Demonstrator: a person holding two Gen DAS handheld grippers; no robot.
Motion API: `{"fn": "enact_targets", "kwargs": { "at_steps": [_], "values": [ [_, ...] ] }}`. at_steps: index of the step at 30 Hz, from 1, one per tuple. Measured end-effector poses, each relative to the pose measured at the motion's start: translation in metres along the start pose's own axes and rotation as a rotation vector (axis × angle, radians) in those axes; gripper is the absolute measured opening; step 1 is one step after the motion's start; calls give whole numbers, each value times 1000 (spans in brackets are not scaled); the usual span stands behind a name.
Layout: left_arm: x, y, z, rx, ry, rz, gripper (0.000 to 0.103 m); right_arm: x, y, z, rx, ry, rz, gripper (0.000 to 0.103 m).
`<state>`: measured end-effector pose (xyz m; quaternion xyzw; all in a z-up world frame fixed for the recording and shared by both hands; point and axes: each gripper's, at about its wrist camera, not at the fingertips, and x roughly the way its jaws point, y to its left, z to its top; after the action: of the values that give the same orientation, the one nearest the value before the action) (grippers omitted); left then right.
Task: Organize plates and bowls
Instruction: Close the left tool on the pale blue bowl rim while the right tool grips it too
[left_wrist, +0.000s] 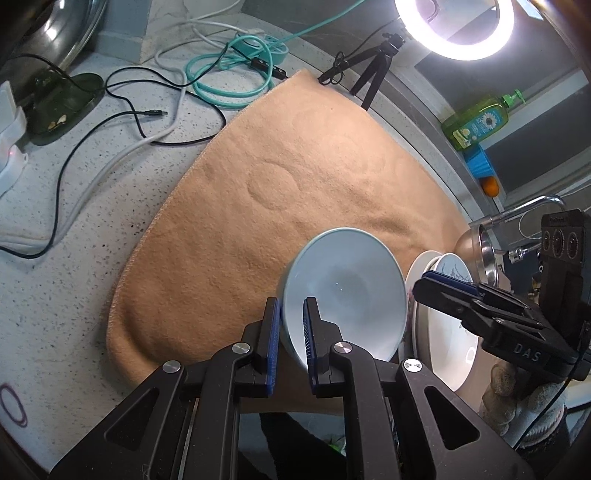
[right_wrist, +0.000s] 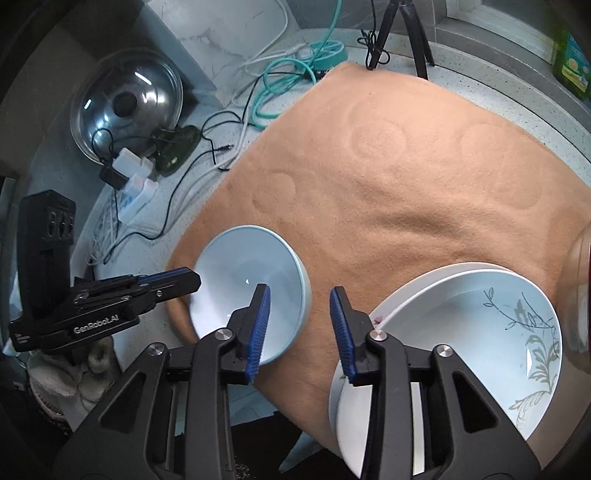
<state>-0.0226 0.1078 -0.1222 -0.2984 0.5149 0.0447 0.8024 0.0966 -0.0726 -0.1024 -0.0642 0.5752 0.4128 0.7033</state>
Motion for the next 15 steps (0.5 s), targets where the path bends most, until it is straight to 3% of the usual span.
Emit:
{"fn": "enact_targets", "kwargs": {
  "at_steps": [3,5,9,15],
  "values": [
    [3,1,0,-9,6,-5,11,8,-2,0,8,19,-8,33],
    [3,2,-1,-10,3,-5,11,12,-4,1,13,31,-1,25],
    [1,2,-2,-24,-8,-13,11,16,-2,0,3,45,-2,21],
    [0,-4,-4,22,-23,16,11,22,-2,-2,3,62,5,13]
  ]
}}
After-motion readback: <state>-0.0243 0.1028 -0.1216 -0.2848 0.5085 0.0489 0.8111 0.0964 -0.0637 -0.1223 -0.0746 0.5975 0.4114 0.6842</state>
